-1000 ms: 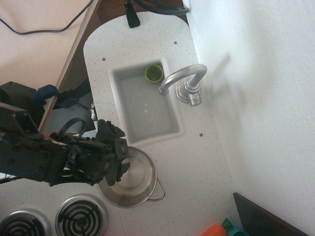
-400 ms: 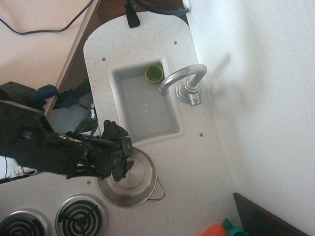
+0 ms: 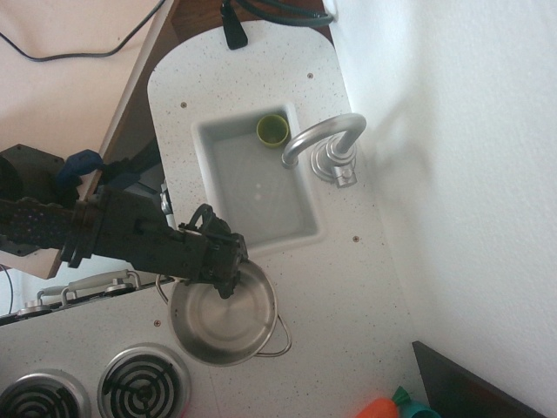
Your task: Pick up pot
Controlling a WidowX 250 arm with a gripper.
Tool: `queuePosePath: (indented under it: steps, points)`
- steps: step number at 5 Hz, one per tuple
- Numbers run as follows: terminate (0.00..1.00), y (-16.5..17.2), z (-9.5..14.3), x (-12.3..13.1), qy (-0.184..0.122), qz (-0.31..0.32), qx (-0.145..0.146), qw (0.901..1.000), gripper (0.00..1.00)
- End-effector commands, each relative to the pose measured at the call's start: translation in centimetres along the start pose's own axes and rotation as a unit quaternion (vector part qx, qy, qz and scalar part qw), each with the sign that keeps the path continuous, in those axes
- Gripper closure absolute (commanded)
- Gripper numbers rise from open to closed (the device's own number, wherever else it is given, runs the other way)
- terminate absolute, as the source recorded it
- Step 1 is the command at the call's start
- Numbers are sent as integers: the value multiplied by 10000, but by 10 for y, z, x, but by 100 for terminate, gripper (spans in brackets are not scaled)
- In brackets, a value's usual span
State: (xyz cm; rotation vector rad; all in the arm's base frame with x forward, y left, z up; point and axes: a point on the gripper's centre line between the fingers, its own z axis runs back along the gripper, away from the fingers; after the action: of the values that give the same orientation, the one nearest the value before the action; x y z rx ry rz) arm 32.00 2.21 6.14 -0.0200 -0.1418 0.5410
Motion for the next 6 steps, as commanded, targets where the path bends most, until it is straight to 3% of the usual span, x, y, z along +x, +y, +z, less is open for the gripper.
queuePosePath:
  steps: [1,2,6]
  points:
    - [0,-8,3,2,-228,-129,-172,9995,0]
    - [0,-9,8,4,-462,-81,-258,9986,100]
    - [0,-15,16,6,-709,-106,-284,9970,100]
